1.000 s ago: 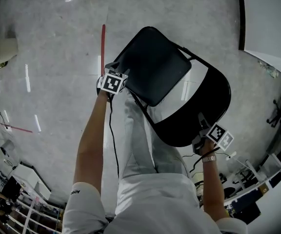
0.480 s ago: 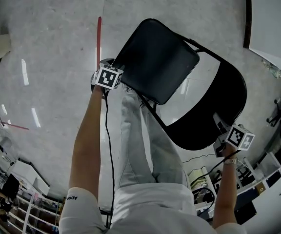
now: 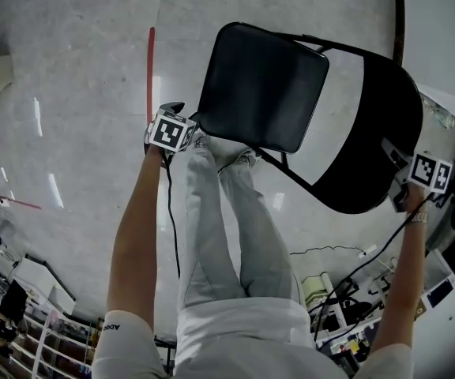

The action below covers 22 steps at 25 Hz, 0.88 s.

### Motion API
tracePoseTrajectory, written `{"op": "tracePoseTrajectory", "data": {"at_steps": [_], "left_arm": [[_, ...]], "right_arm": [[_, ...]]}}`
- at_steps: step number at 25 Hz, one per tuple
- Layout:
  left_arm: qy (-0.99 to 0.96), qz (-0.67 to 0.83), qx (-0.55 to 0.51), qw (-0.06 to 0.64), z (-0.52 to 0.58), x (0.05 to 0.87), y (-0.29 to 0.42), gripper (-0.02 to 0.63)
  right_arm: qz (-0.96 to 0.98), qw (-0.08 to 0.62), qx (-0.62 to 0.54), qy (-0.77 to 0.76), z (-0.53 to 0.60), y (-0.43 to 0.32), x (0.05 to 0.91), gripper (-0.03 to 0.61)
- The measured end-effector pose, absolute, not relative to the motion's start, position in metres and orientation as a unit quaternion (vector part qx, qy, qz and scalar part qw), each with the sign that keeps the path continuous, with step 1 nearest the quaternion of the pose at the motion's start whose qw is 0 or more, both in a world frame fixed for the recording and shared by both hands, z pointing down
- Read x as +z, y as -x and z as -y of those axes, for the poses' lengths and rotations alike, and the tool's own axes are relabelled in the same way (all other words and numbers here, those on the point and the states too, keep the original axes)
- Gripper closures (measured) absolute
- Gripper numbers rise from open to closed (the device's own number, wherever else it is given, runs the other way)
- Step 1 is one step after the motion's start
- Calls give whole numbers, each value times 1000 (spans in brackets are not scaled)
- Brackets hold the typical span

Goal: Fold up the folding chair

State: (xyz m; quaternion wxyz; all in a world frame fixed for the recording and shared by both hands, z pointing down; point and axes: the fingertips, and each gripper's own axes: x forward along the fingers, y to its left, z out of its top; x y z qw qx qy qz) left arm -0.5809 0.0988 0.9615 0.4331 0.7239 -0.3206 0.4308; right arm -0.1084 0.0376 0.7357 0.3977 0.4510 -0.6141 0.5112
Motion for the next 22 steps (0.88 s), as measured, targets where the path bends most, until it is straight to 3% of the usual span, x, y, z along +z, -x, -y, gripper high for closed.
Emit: {"op": "tracePoseTrajectory", "data": {"at_steps": [22], "left_arm": [[-659,403,288,566,2,992,497,416]], "right_arm": [[700,506,402,-304,199,95,735,457]]}}
